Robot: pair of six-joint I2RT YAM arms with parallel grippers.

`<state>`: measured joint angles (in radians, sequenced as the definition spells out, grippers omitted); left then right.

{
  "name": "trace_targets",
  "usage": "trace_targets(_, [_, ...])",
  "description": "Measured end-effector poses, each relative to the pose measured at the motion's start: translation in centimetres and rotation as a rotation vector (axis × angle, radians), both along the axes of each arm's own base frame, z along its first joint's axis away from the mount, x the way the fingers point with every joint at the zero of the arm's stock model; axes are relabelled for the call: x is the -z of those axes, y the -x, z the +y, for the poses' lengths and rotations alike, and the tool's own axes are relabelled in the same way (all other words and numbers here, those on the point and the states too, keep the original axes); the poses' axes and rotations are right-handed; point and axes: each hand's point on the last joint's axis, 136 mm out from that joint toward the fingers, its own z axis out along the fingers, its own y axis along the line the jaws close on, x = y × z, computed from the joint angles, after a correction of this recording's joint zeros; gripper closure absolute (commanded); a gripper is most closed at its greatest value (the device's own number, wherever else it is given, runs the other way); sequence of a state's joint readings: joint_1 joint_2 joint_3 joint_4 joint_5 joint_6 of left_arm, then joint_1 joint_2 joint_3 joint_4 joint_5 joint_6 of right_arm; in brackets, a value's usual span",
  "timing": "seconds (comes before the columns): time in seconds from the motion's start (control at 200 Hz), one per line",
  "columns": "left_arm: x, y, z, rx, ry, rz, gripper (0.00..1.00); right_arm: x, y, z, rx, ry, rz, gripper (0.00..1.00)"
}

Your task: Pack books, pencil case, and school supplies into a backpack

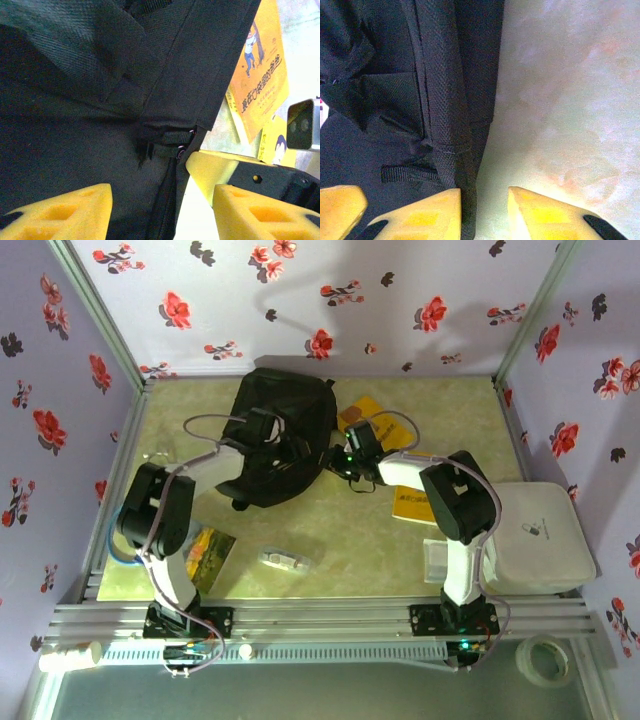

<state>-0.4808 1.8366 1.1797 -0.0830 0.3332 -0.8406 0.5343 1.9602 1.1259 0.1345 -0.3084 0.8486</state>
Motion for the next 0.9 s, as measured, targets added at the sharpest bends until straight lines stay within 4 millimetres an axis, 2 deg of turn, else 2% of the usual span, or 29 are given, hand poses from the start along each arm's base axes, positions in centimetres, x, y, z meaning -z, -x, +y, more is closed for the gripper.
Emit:
trace_targets(0.2, [0.9, -1.2, -1.6, 0.004, 0.011, 0.026, 0.59, 0.1, -0.1, 0.0, 0.004, -0.023, -0.002, 0.73])
trace_targets(0.395, [2.5, -1.8, -1.9, 0.003, -0.002, 0.057, 0.6, 0.4, -0.1, 0.2, 0.006, -0.038, 0.005, 0.74])
trace_targets(0.445, [2.7, -1.7, -1.9, 0.003, -0.006, 0.063, 0.64, 0.4, -0.1, 0.2, 0.006, -0.04, 0.005, 0.74])
trace_targets(0.635, [2.8, -1.8, -2.0, 0.001, -0.009, 0.075, 0.75, 0.5, -0.1, 0.2, 0.003, -0.045, 0.002, 0.75])
trace_targets(0.9, [2.8, -1.5, -2.2, 0.011, -0.019, 0.086, 0.79, 0.5, -0.1, 0.2, 0.003, -0.046, 0.001, 0.75])
